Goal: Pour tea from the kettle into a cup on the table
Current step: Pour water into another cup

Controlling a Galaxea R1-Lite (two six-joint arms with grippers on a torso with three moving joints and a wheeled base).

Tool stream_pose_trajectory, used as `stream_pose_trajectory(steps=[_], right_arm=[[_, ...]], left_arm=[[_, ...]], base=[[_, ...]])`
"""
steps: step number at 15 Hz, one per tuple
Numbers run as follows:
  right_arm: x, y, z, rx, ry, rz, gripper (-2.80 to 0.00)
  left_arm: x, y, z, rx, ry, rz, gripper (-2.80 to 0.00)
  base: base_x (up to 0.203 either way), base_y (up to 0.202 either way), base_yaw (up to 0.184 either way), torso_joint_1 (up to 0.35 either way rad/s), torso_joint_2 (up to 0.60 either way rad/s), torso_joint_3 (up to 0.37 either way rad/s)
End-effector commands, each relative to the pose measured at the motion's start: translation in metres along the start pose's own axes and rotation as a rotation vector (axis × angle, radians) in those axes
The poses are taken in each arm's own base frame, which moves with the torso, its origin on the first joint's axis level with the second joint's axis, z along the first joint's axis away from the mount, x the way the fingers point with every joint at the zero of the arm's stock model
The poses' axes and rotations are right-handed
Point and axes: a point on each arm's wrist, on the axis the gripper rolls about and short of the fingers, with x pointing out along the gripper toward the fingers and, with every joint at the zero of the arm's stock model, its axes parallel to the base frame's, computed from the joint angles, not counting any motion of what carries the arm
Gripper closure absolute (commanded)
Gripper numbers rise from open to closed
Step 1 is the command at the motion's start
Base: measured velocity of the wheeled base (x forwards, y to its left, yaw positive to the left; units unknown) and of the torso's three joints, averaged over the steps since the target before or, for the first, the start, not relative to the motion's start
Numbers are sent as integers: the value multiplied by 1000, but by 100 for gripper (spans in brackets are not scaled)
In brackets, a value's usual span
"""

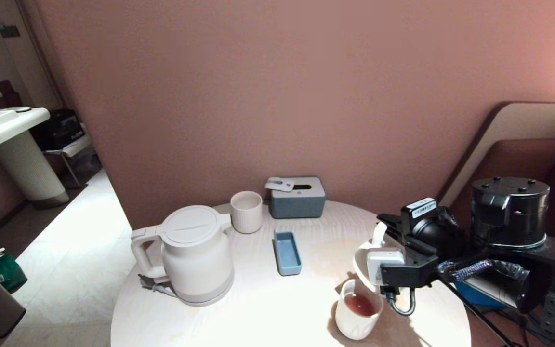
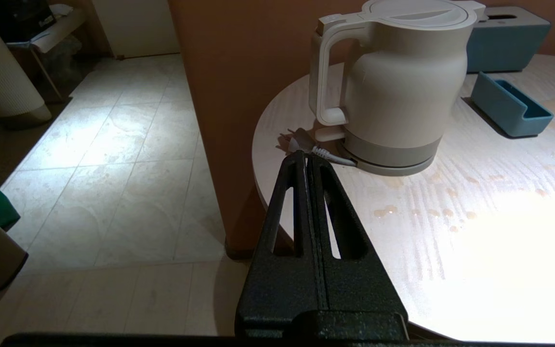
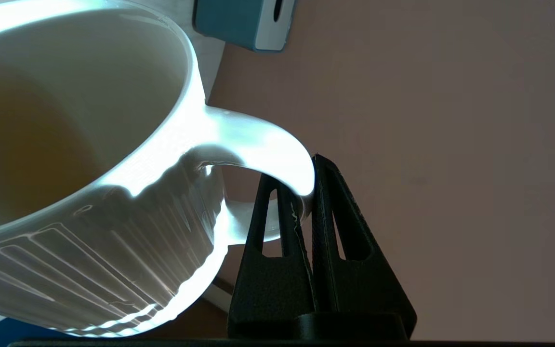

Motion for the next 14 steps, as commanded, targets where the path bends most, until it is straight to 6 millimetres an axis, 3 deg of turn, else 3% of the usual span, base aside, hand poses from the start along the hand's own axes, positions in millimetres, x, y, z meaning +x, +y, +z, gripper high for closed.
stream_pose_trajectory(steps=[1, 14], right_arm=[[1, -1, 1, -16, -2, -5, 0], [3, 1, 11, -50, -7, 6, 0]], left_arm=[[0, 0, 0, 0, 0, 0, 0], [0, 0, 0, 0, 0, 0, 0]], base=[[0, 0, 0, 0, 0, 0], [0, 0, 0, 0, 0, 0]])
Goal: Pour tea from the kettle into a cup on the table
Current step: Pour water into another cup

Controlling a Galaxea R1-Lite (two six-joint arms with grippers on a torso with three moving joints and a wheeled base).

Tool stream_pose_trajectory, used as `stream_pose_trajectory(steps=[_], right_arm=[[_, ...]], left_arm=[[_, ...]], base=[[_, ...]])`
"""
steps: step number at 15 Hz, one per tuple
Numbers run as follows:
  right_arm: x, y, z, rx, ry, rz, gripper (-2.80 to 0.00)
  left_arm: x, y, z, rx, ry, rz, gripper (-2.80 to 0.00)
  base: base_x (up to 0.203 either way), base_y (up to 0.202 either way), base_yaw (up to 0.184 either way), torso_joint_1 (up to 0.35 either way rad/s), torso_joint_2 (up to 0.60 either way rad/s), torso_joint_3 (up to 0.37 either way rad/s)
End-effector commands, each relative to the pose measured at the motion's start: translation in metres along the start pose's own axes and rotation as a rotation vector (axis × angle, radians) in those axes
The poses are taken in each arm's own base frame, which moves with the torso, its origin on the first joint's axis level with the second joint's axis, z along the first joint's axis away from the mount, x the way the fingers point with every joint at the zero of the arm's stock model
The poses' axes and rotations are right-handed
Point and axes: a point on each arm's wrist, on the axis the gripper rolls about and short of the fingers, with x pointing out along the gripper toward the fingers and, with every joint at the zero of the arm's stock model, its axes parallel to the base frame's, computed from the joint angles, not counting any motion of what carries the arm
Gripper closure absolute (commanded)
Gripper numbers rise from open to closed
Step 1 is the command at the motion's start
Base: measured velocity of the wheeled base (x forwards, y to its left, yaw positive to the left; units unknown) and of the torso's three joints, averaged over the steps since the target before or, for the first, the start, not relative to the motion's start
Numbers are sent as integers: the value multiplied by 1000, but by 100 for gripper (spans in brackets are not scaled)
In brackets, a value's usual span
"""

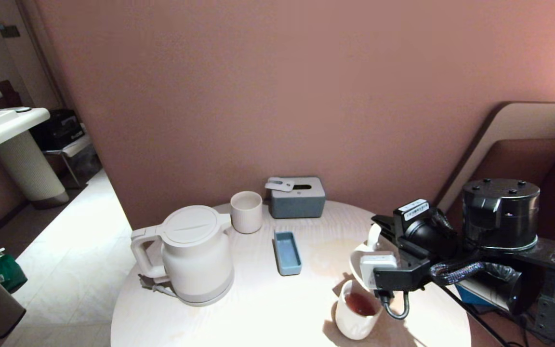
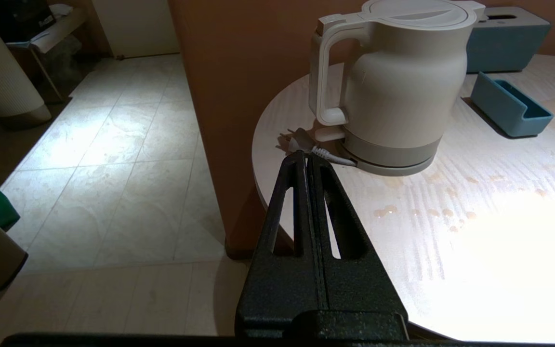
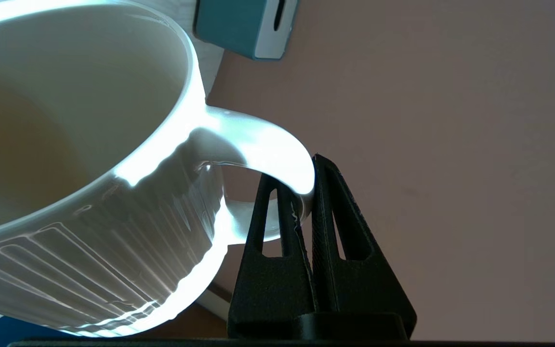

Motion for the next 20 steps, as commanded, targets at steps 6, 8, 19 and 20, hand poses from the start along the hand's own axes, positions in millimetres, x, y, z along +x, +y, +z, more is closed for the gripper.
stream_pose_trajectory(steps=[6, 8, 19, 20], right_arm=[[1, 4, 10, -27, -4, 14, 0], [0, 3, 10, -28, -5, 10, 0], [-12, -5, -2, 103, 25, -37, 0], [-13, -6, -6, 149, 35, -42, 0]], left_arm=[[0, 0, 0, 0, 0, 0, 0], [0, 0, 0, 0, 0, 0, 0], [0, 0, 0, 0, 0, 0, 0], [0, 0, 0, 0, 0, 0, 0]], base=[[0, 0, 0, 0, 0, 0], [0, 0, 0, 0, 0, 0], [0, 0, 0, 0, 0, 0], [0, 0, 0, 0, 0, 0]])
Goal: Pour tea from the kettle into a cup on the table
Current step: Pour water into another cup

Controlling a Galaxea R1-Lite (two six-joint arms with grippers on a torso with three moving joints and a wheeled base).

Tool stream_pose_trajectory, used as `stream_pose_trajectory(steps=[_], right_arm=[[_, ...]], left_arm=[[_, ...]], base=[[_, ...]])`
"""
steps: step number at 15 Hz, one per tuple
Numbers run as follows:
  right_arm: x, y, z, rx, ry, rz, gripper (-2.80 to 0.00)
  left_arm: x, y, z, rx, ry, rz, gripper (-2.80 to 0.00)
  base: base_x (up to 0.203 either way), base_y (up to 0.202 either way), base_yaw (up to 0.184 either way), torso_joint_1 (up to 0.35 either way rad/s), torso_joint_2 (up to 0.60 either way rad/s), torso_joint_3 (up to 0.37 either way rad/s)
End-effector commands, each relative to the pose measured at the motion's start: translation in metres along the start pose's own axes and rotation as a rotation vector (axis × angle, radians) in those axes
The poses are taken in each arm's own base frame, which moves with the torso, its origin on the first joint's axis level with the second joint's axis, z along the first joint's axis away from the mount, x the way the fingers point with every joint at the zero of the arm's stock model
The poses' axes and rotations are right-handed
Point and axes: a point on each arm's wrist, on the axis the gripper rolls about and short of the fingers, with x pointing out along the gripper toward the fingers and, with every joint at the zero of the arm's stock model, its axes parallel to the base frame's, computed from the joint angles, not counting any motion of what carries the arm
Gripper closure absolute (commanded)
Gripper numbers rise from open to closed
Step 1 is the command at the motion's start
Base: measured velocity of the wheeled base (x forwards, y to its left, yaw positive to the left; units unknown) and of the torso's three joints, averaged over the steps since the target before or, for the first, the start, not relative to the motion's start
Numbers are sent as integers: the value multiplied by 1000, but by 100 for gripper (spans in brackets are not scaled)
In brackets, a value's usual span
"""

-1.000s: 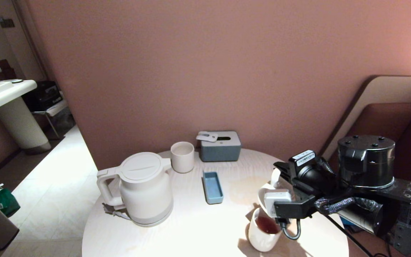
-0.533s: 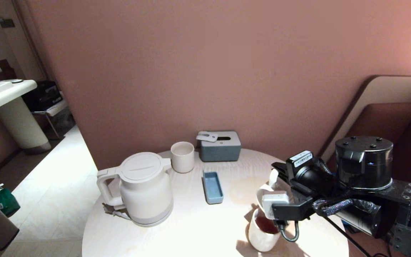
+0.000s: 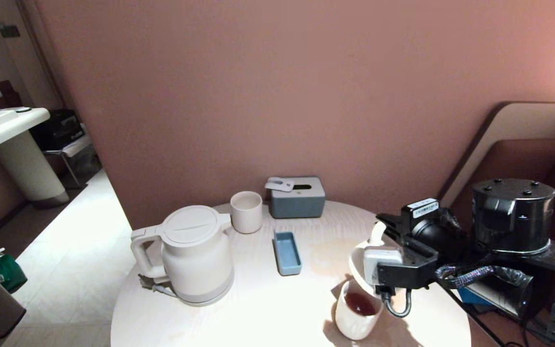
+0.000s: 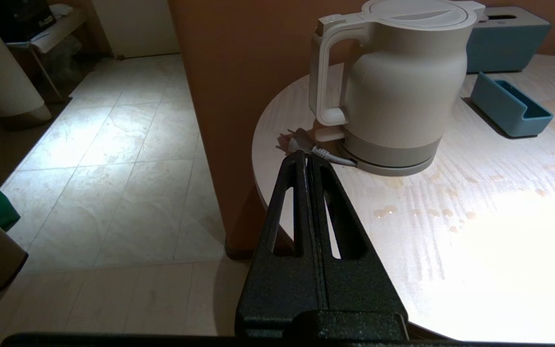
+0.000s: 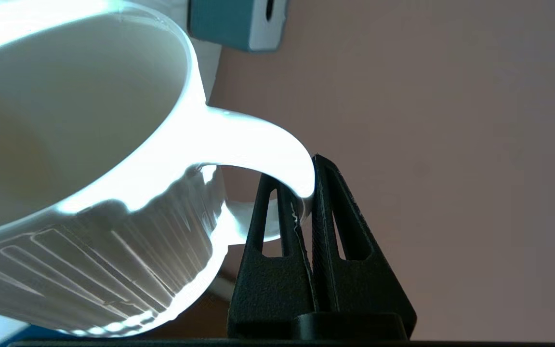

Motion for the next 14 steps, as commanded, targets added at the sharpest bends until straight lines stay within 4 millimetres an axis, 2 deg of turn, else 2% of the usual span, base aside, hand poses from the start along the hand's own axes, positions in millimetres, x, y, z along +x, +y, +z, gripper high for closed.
stream_pose_trajectory(steps=[1, 9, 14], right_arm=[[-4, -3, -8, 96, 26, -19, 0], [-4, 26, -30, 526, 89, 60, 0], [10, 20, -57, 788, 60, -60, 0]], left_arm=[[0, 0, 0, 0, 1, 0, 0], [0, 0, 0, 0, 1, 0, 0], [0, 0, 0, 0, 1, 0, 0]], base=[[0, 0, 0, 0, 0, 0], [0, 0, 0, 0, 0, 0], [0, 0, 0, 0, 0, 0]])
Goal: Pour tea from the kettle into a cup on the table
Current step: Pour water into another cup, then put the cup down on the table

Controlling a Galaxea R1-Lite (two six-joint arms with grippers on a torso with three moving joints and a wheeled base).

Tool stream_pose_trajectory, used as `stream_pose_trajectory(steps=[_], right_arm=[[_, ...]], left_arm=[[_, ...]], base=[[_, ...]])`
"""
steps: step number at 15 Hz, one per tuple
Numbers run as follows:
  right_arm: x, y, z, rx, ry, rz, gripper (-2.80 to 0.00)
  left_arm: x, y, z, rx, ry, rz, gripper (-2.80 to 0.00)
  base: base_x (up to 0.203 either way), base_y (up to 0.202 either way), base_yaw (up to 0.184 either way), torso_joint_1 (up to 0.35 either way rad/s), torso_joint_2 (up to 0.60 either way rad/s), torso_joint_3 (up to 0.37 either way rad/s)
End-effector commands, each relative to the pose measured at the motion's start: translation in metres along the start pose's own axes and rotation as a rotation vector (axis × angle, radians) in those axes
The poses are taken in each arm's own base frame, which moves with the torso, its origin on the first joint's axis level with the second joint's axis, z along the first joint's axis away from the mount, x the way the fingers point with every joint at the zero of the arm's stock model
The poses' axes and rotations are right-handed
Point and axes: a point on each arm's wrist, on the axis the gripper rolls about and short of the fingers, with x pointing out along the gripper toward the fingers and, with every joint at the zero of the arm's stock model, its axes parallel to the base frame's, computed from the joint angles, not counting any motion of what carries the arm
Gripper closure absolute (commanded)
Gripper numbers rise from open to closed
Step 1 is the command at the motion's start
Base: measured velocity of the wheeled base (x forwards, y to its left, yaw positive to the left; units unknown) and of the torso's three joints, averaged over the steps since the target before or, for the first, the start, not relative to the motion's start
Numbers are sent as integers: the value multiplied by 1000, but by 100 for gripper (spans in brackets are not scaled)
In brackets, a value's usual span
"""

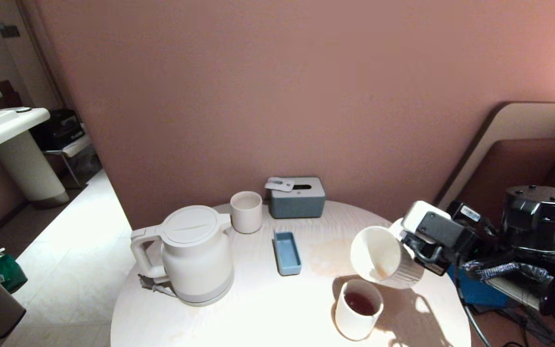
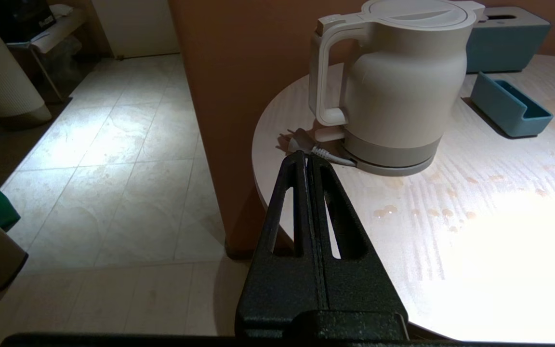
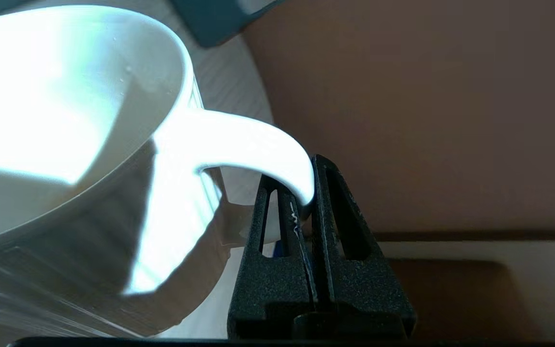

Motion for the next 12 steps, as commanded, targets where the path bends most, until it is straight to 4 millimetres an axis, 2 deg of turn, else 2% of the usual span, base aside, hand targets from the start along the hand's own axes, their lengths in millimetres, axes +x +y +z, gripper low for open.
stream_pose_trajectory(steps=[1, 4, 7, 9, 12], right_arm=[[9, -8, -13, 110, 20, -46, 0], [10, -25, -31, 217, 13, -68, 0], [17, -30, -40, 419, 21, -80, 0], [30, -32, -40, 544, -23, -101, 0], [53, -28, -43, 616, -81, -140, 0]], left_arm=[[0, 0, 0, 0, 1, 0, 0], [0, 0, 0, 0, 1, 0, 0], [0, 0, 0, 0, 1, 0, 0], [0, 0, 0, 0, 1, 0, 0], [0, 0, 0, 0, 1, 0, 0]], base=[[0, 0, 0, 0, 0, 0], [0, 0, 0, 0, 0, 0], [0, 0, 0, 0, 0, 0], [0, 0, 0, 0, 0, 0], [0, 0, 0, 0, 0, 0]])
